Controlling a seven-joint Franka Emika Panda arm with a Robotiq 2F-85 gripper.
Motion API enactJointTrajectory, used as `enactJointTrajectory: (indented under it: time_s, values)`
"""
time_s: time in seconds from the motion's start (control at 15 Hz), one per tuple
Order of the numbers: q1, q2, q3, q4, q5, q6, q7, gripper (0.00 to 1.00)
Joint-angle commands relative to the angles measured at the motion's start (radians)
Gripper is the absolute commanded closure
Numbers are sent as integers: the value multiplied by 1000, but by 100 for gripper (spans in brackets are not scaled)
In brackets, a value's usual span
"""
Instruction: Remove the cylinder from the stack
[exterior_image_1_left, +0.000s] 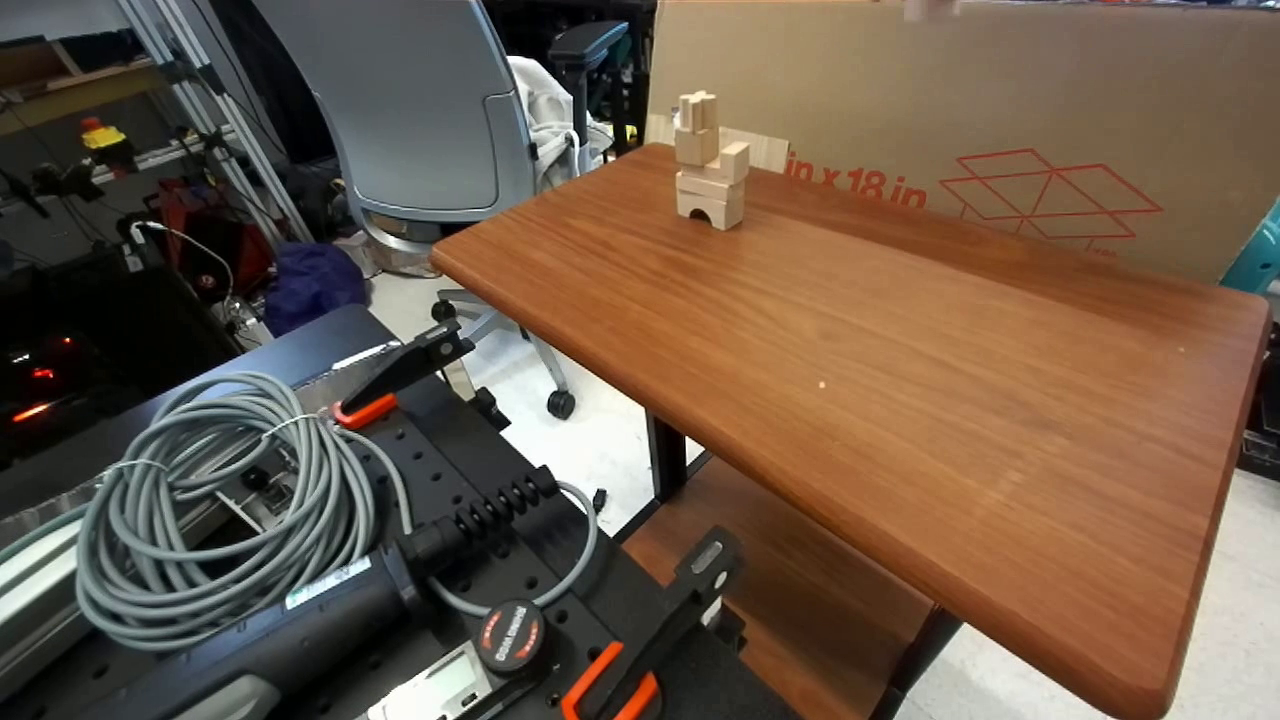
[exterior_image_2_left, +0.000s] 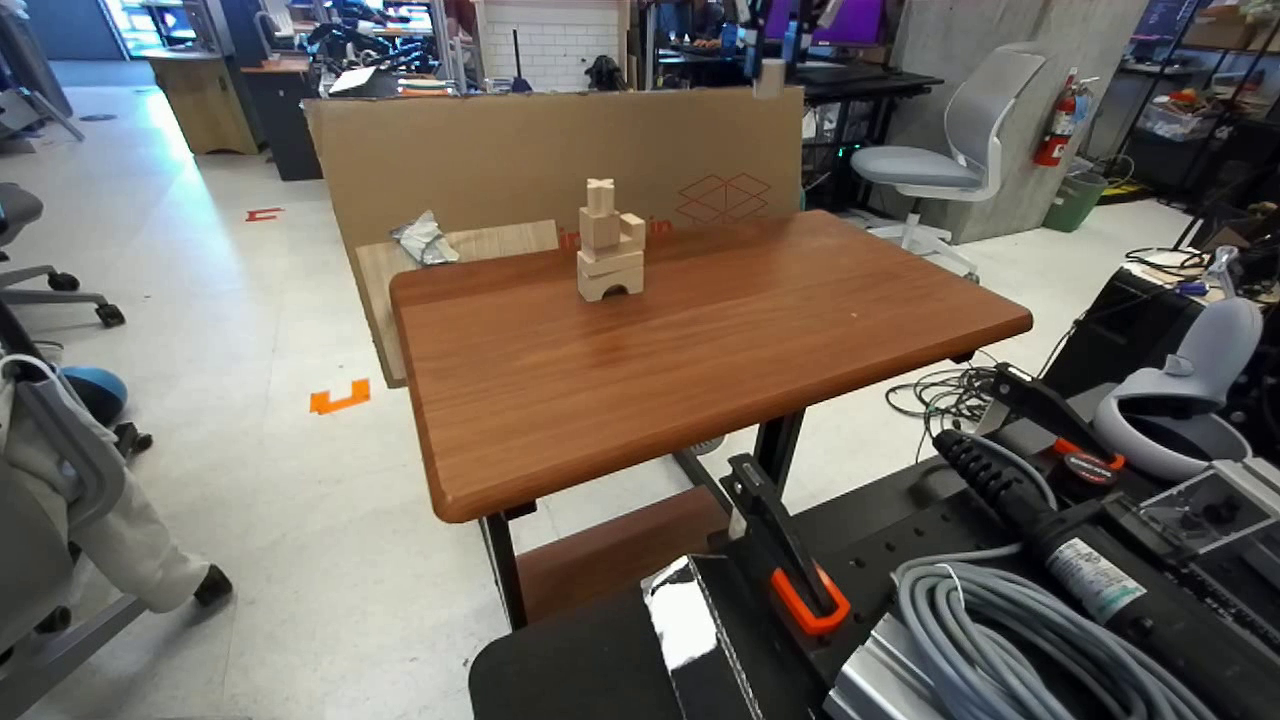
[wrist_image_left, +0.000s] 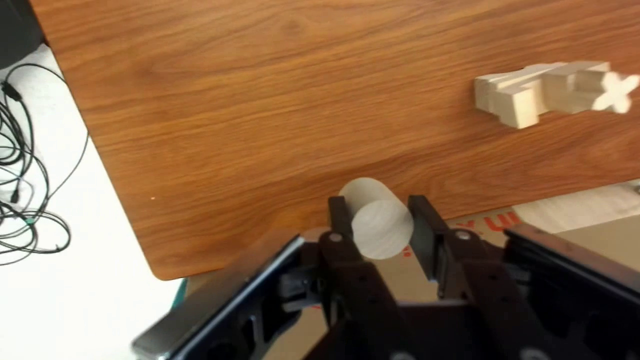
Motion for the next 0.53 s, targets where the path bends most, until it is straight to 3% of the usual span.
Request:
enactJointTrajectory:
  time_s: [0.0,0.47]
  values:
    - [-41,102,-28,55,14,64,-24,91]
    - [-74,372,-31,248,28,-18,-4,91]
